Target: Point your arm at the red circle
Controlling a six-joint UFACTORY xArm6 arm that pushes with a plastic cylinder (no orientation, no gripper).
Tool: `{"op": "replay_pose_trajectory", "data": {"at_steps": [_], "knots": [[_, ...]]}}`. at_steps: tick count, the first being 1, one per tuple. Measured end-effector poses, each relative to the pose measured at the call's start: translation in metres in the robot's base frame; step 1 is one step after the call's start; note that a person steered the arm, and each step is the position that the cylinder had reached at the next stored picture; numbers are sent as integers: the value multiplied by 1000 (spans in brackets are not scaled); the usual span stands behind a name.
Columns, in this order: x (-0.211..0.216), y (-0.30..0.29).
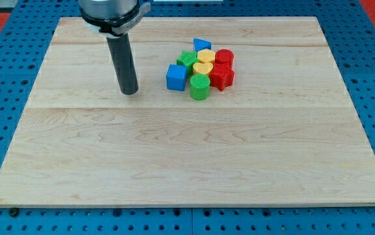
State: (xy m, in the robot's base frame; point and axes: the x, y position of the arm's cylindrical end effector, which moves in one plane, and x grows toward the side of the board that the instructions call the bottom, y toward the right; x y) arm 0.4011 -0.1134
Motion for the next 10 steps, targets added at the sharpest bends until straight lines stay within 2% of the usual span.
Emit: {"op": "replay_pose_trajectory", "data": {"at_steps": [3, 4, 5, 6, 8, 10], "knots": [[0, -6], [25, 43], [70, 81], [84, 120], [74, 233], [53, 274]]}}
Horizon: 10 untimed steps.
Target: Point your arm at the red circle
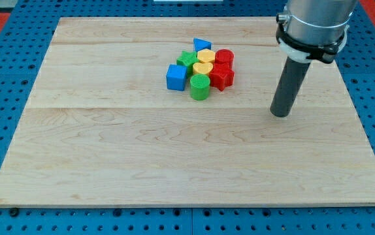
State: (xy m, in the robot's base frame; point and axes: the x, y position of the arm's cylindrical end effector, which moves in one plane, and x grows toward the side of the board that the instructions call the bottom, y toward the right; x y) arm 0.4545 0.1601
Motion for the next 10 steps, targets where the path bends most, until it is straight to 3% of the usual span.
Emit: {"op": "replay_pose_trajectory", "data": {"at_steps": [3, 8, 10], "knots": [[-34, 36], [-102, 37], [-129, -74]]}}
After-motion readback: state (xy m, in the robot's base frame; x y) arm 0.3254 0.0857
